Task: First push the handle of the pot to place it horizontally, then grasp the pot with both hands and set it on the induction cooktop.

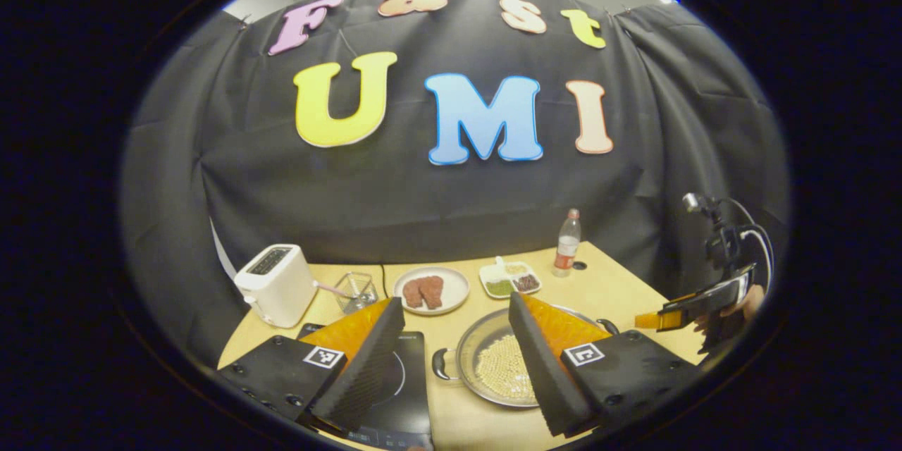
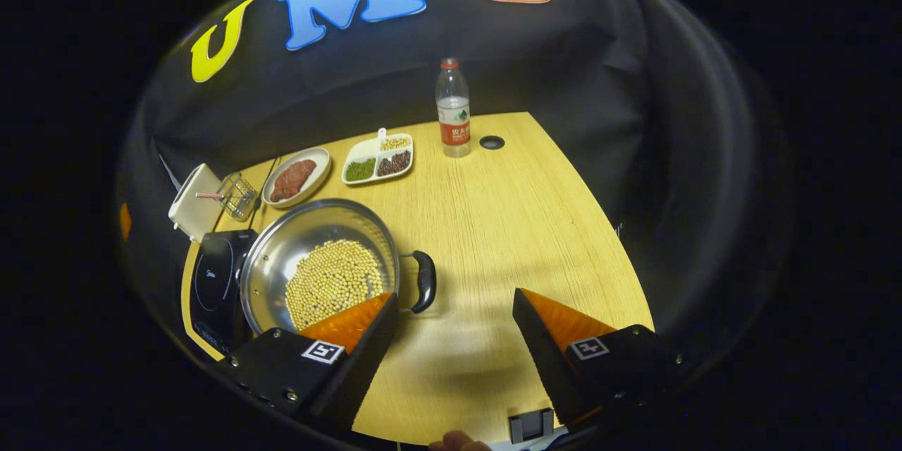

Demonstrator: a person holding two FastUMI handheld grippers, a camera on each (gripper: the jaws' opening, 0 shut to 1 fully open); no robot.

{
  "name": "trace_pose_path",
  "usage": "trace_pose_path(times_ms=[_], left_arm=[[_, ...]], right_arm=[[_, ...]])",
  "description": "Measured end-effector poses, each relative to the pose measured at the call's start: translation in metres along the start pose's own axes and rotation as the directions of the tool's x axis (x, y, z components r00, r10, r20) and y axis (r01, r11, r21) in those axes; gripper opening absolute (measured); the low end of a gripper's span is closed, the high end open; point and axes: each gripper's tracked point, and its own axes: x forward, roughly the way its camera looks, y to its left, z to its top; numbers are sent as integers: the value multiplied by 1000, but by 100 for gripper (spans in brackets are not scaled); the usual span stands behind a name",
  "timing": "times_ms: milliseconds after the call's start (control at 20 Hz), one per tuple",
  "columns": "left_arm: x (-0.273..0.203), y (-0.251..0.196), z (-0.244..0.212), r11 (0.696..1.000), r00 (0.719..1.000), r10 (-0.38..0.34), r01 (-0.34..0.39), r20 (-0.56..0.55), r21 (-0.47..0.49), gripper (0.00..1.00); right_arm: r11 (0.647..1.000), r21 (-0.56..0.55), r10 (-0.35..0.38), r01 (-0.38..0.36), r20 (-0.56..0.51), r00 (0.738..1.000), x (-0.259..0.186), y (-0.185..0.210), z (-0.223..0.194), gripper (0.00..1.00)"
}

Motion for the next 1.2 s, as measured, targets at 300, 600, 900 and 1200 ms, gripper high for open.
trace_pose_path(times_ms=[300, 600, 900, 1200], left_arm=[[59, -7, -80, 998, 987, -60, 61, -147, 2, 98], [112, -3, -152, 997, 960, -72, 67, -270, -27, 96], [148, 14, -196, 999, 931, -35, 26, -363, -30, 98], [163, 9, -211, 999, 918, -51, 47, -394, -20, 92]], right_arm=[[999, -44, 13, -11, 48, 999, 16, 16, -13, 100], [1000, -23, -18, 18, 26, 1000, 54, 14, -27, 100], [999, -20, -31, 31, 1, 1000, 76, 17, -32, 100], [998, -35, -50, 49, -27, 998, 100, 21, -35, 100]])
